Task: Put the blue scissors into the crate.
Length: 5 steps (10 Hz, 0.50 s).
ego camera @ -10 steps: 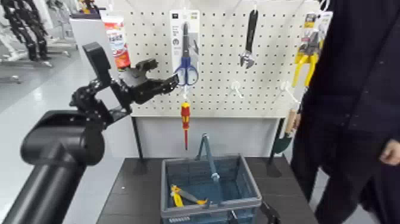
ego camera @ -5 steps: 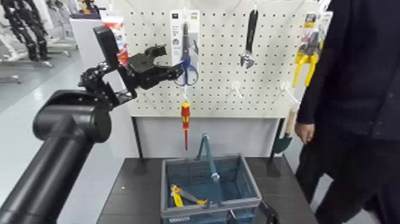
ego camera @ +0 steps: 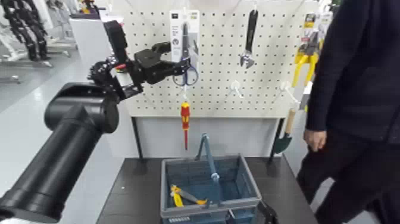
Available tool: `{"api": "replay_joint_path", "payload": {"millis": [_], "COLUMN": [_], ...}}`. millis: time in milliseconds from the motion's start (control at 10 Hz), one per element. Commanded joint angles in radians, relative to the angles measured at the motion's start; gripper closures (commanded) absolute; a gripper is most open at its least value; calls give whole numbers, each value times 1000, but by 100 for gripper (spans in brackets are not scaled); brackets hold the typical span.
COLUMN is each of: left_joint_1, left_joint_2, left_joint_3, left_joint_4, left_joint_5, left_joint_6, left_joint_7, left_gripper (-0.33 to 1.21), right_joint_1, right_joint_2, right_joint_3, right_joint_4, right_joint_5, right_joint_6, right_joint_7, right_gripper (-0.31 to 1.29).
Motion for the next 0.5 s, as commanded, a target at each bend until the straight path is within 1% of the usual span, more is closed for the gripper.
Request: {"api": "replay_joint_path", "payload": {"millis": [100,200,500], "left_joint_1": [-7,-6,-7], "left_joint_2": [-3,-3,-1], "left_joint_3": [-3,-3,0], "left_joint_4": [2,-2,-10], "left_joint_5": [2,1,-1], "left_joint_6": [6,14,20], "left_joint_7": [2,9,10], "left_gripper": [109,117,117], "right_joint_1": [0,0,1], "right_joint_2": [6,5,5], "right_joint_3": [0,0,0], "right_joint_4": [-1,-1,-1], "right_joint_5": [-1,-2,-2], "right_joint_6": [0,0,0], "right_joint_7": [1,1,1], "right_gripper": [17,17,17]}}
